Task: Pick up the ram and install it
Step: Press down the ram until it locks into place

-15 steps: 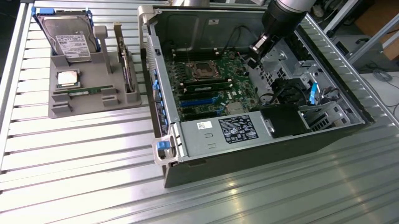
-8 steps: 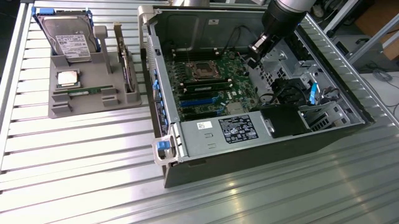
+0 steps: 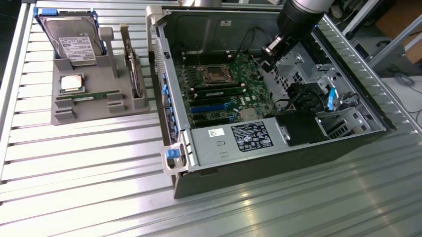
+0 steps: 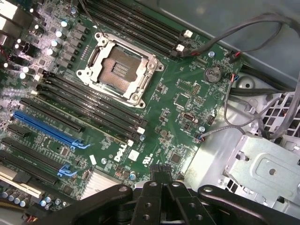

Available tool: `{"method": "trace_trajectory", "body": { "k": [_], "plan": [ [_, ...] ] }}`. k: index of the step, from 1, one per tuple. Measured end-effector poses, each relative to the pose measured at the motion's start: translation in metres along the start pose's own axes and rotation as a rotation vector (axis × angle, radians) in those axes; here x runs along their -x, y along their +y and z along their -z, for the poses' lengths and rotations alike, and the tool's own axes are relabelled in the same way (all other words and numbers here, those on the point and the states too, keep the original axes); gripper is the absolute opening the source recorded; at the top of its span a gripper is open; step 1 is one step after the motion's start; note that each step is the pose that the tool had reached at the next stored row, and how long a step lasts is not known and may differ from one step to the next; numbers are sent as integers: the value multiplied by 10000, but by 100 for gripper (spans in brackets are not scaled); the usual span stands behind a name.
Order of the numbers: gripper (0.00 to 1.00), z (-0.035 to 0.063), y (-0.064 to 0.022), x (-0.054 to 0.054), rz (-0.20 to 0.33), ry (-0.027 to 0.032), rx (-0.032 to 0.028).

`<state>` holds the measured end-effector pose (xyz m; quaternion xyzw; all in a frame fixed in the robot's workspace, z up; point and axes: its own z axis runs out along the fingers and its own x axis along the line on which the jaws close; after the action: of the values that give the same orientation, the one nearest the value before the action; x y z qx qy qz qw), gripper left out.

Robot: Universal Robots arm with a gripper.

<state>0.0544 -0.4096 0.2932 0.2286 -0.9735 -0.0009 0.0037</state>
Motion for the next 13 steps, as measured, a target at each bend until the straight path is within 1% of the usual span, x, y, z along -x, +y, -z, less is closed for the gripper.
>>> {"method": "trace_trajectory", "body": {
  "k": [5, 9, 13],
  "plan": [
    [10, 0, 0, 0, -268, -1, 2],
    [10, -1, 0, 0, -709, -3, 5],
    [10, -1, 0, 0, -943, -4, 7]
  ]
}}
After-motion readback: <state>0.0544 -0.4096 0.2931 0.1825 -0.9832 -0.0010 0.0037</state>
